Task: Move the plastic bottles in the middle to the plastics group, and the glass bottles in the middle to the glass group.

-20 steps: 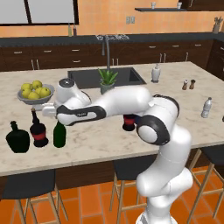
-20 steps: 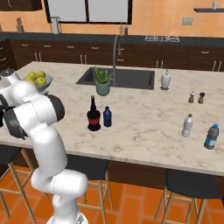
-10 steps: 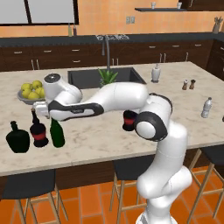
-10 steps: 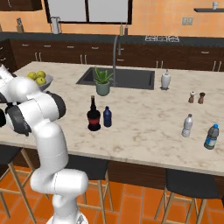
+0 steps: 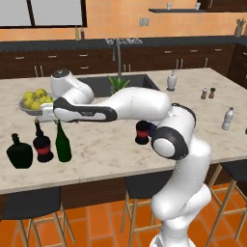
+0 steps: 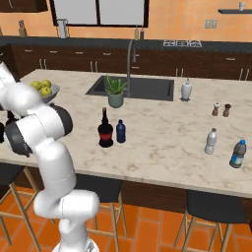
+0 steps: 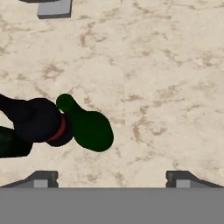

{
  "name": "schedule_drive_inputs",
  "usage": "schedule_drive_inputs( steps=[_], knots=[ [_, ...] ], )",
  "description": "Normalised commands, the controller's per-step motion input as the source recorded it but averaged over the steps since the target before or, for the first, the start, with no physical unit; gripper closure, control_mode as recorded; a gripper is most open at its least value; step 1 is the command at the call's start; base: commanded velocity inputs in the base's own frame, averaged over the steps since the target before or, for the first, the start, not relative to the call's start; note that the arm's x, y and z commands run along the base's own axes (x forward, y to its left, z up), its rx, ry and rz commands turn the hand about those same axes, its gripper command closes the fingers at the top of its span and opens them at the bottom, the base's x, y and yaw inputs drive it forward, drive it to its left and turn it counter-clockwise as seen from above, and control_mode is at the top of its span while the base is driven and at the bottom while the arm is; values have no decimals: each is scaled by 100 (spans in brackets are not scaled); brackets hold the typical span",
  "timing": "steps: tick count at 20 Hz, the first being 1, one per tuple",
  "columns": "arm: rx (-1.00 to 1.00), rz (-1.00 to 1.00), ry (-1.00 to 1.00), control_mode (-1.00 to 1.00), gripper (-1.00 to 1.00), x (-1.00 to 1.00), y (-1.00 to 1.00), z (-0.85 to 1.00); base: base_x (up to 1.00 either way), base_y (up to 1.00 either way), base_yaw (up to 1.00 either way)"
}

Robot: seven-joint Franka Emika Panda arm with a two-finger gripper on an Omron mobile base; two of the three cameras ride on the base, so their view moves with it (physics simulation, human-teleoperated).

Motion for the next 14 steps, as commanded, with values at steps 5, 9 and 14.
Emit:
schedule_drive_inputs(
  steps=[5, 9, 14],
  knots=[
    [0, 0, -1, -100, -100, -29, -90, -2, 0, 0, 0],
    [0, 0, -3, -100, -100, -31, -100, 0, 0, 0, 0],
    [0, 0, -2, -100, -100, -25, -100, 0, 0, 0, 0]
  ],
)
